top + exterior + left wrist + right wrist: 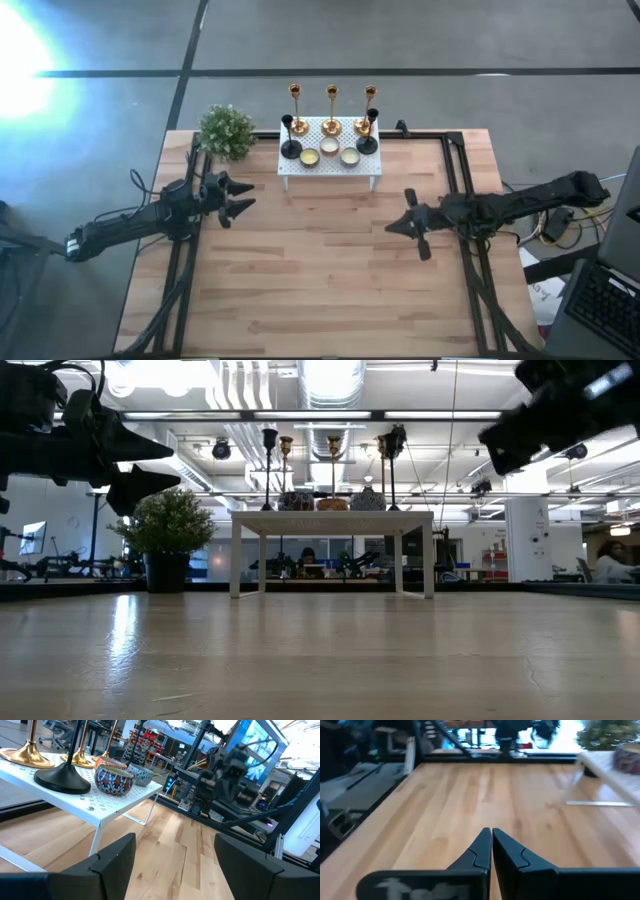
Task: Pick & Place candle stick holders
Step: Return to Home Position
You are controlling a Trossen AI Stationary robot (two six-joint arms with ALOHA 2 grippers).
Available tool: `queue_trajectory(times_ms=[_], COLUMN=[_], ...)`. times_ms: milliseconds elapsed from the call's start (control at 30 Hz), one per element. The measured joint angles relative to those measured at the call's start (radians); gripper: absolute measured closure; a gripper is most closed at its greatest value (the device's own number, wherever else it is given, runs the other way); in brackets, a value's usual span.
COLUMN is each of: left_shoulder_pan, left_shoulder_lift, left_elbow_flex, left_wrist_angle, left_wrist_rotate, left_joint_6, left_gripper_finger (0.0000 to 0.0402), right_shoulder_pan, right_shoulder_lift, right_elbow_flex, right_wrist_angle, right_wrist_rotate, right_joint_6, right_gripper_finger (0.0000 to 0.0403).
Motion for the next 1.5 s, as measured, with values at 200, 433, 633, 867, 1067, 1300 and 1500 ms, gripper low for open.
queue_trajectory(times_ms=[200,433,633,867,1067,1300,1500], left_shoulder_pan=[0.000,0.000,0.000,0.000,-0.001,-0.046,-0.128], left_shoulder_lift=[0.000,0.000,0.000,0.005,0.011,-0.129,-0.152], left_elbow_flex=[0.000,0.000,0.000,0.000,0.000,-0.002,-0.003], left_wrist_angle=[-0.002,-0.005,-0.005,-0.016,-0.035,-0.060,0.003], left_wrist_rotate=[0.000,0.000,0.000,0.003,0.004,0.001,0.006], left_joint_6=[0.000,0.000,0.000,0.000,0.000,0.000,0.001], left_gripper_finger=[0.0126,0.0126,0.0126,0.0126,0.0126,0.0126,0.0126], right_shoulder_pan=[0.000,-0.001,-0.001,-0.005,-0.005,-0.005,-0.005], right_shoulder_lift=[-0.147,-0.465,-0.729,-0.697,-0.671,-0.660,-0.659], right_elbow_flex=[-0.193,-0.277,-0.277,-0.266,-0.266,-0.266,-0.266], right_wrist_angle=[0.072,-0.057,-0.156,-0.138,-0.141,-0.088,-0.080], right_wrist_rotate=[0.002,0.006,0.020,0.195,0.328,0.382,0.382], right_joint_6=[0.042,0.005,-0.113,-0.165,-0.120,-0.206,-0.249], right_gripper_finger=[0.0395,0.0395,0.0395,0.0394,0.0394,0.0394,0.0394])
